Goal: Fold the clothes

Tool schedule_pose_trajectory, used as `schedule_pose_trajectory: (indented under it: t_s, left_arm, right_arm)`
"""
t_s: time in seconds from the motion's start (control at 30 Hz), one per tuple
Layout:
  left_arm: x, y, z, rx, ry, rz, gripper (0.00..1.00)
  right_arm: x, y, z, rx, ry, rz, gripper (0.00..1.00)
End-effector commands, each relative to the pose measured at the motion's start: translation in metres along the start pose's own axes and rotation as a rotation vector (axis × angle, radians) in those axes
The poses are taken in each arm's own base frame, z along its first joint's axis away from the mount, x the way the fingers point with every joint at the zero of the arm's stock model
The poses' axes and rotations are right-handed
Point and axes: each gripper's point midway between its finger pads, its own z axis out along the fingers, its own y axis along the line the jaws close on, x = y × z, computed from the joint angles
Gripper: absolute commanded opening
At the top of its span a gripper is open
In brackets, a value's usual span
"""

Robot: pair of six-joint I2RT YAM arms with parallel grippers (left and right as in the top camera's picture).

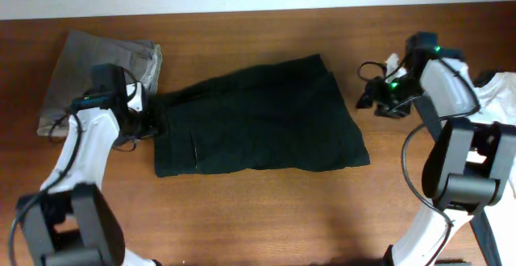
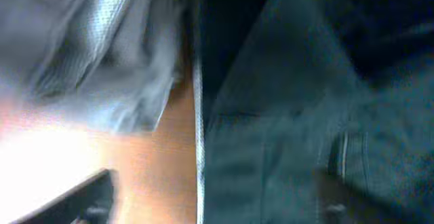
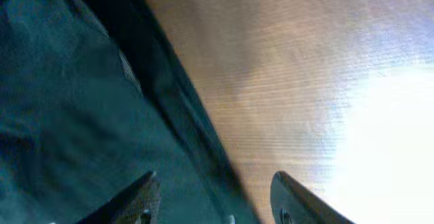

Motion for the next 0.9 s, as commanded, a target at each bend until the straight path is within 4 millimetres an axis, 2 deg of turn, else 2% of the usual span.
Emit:
schedule_pose_trajectory:
  t_s: [0.0,0.07,0.1,0.17,0.23,0.27,0.33,0.4,0.47,0.53,0.57,0.67,0.7,0.77,0.83,0.87]
  left_arm:
    - [-0.009,-0.016,0.025,0.107,-0.016,0.123,0.55]
    - [-0.012,-0.014,0.035,0.103,-0.02,0.145,0.5]
    - [-0.018,-0.013,0.038,0.102,-0.04,0.156,0.56]
    - [-0.035,-0.015,0.036,0.105,-0.111,0.166,0.56]
    - [-0.039,-0.029,0.034,0.186,-0.134,0.175,0.5]
    - [-0.04,-0.039,0.031,0.246,-0.141,0.18,0.49]
    - [-0.043,-0.042,0.029,0.26,-0.151,0.183,0.49]
    - [-0.046,-0.042,0.024,0.259,-0.15,0.183,0.5]
    - [-0.046,-0.041,0.019,0.255,-0.133,0.176,0.6]
    - [-0.044,-0.035,0.014,0.251,-0.11,0.155,0.67]
    - [-0.045,-0.03,0.01,0.247,-0.103,0.139,0.69]
    - [-0.052,-0.019,0.001,0.257,-0.118,0.107,0.71]
    - [-0.053,-0.021,0.0,0.275,-0.124,0.112,0.71]
    - [-0.055,-0.032,-0.001,0.312,-0.132,0.13,0.71]
    - [-0.056,-0.043,0.001,0.32,-0.146,0.2,0.72]
    - [-0.056,-0.05,0.002,0.324,-0.147,0.226,0.74]
  right_arm:
    - [-0.007,0.013,0.01,0.001,-0.065,-0.121,0.56]
    - [-0.009,0.02,0.015,-0.014,-0.081,-0.17,0.56]
    - [-0.016,0.032,0.016,-0.049,-0.115,-0.265,0.57]
    - [-0.042,0.045,0.013,-0.064,-0.228,-0.334,0.62]
    - [-0.058,0.052,0.009,-0.089,-0.296,-0.303,0.62]
    - [-0.065,0.062,0.008,-0.124,-0.328,-0.325,0.63]
    - [-0.076,0.075,0.009,-0.146,-0.377,-0.348,0.68]
    - [-0.078,0.088,0.025,-0.162,-0.379,-0.357,0.68]
    - [-0.076,0.098,0.048,-0.176,-0.356,-0.363,0.67]
    - [-0.074,0.094,0.063,-0.147,-0.337,-0.333,0.54]
    - [-0.075,0.09,0.067,-0.13,-0.334,-0.312,0.51]
    - [-0.08,0.082,0.068,-0.089,-0.352,-0.303,0.54]
    - [-0.079,0.083,0.068,-0.097,-0.347,-0.304,0.46]
    - [-0.074,0.09,0.071,-0.135,-0.328,-0.311,0.23]
    - [-0.083,0.089,0.064,-0.148,-0.354,-0.274,0.04]
    - [-0.086,0.092,0.059,-0.175,-0.36,-0.269,0.04]
